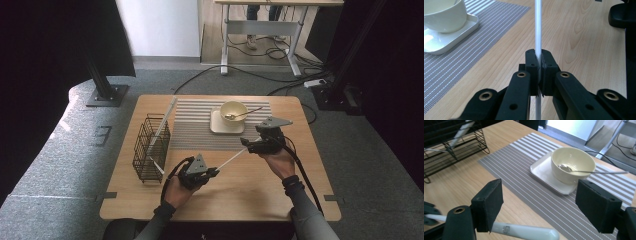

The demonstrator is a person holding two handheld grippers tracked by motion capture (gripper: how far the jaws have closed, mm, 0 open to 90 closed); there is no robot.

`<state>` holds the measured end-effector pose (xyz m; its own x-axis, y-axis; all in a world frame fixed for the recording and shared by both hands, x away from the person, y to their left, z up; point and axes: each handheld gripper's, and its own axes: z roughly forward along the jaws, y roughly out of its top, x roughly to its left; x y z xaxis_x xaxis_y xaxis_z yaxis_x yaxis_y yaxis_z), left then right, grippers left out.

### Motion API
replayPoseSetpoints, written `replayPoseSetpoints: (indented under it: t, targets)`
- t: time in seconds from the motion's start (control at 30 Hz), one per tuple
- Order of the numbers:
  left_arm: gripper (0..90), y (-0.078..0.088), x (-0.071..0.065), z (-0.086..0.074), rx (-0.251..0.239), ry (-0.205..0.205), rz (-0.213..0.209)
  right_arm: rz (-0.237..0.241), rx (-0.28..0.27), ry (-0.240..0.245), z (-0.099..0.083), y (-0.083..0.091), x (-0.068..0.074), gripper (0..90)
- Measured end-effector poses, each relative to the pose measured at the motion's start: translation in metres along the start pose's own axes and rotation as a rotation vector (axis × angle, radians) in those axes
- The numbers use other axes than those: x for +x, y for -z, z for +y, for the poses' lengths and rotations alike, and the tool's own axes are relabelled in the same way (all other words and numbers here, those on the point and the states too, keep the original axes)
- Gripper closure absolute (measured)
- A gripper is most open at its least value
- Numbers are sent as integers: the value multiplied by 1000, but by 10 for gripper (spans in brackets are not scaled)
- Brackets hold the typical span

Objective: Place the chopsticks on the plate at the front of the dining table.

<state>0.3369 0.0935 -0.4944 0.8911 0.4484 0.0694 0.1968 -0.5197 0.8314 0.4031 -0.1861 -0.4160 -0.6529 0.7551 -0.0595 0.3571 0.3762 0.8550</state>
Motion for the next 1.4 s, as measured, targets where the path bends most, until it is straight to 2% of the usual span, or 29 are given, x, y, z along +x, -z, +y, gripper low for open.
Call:
replayPoseSetpoints:
  t: [0.13, 0.27, 0.4, 0.5, 0.67, 0.83, 1.03, 1.23, 1.4]
  targets:
    - [859, -3, 1, -1, 32, 13, 4, -2, -1, -28, -8, -3, -6, 214]
    - [859, -5, 3, -3, 50, 32, 16, -2, -16, -6, -8, 5, -6, 148]
    - [859, -5, 5, -3, 58, 52, 26, -20, 3, 19, -15, 15, -10, 117]
    - [859, -5, 7, -2, 63, 62, 33, -34, 18, 16, -25, 22, -15, 0]
    - [859, -5, 9, 0, 81, 78, 53, -49, 18, -7, -46, 33, -22, 0]
    - [859, -6, 16, 2, 90, 115, 77, -68, 13, -49, -72, 39, -32, 0]
    - [859, -12, 24, 8, 100, 142, 109, -113, 47, -70, -105, 36, -42, 0]
    - [858, -21, 33, 17, 112, 170, 141, -118, 92, -77, -133, 28, -43, 0]
    - [859, -29, 41, 24, 121, 190, 165, -109, 127, -77, -146, 20, -45, 0]
